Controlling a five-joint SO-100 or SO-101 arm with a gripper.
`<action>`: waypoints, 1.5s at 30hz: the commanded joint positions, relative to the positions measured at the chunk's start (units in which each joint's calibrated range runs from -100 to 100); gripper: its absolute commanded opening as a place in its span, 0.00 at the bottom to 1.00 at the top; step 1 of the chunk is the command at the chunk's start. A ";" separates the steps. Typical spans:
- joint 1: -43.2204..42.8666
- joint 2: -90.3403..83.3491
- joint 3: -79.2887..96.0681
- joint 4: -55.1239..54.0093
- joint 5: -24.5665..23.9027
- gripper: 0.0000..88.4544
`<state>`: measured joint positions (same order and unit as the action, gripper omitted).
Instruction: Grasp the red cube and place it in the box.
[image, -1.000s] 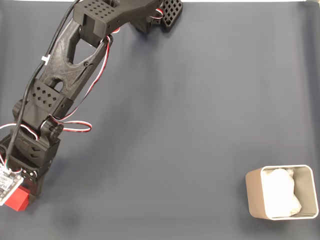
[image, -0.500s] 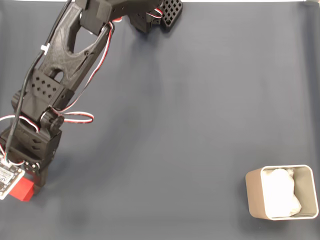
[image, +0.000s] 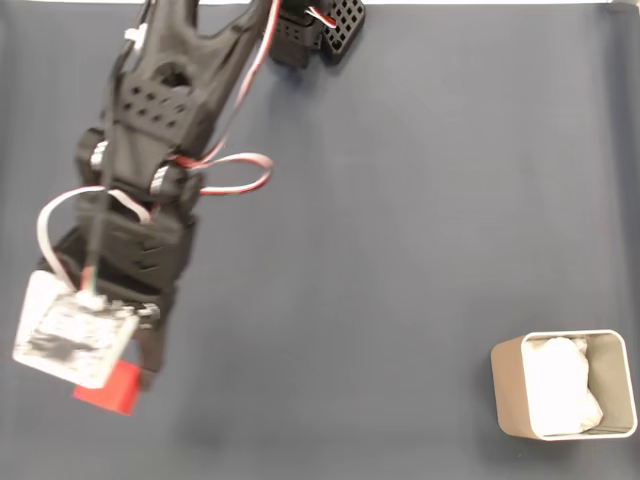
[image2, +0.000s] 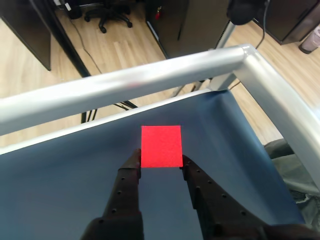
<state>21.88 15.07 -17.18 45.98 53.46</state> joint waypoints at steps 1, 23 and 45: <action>-4.84 -9.78 1.67 0.66 -0.78 0.07; -27.35 -23.39 12.62 0.74 -0.44 0.07; -41.98 -14.11 5.41 -0.41 0.05 0.05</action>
<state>-18.92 -0.30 -5.52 46.70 53.11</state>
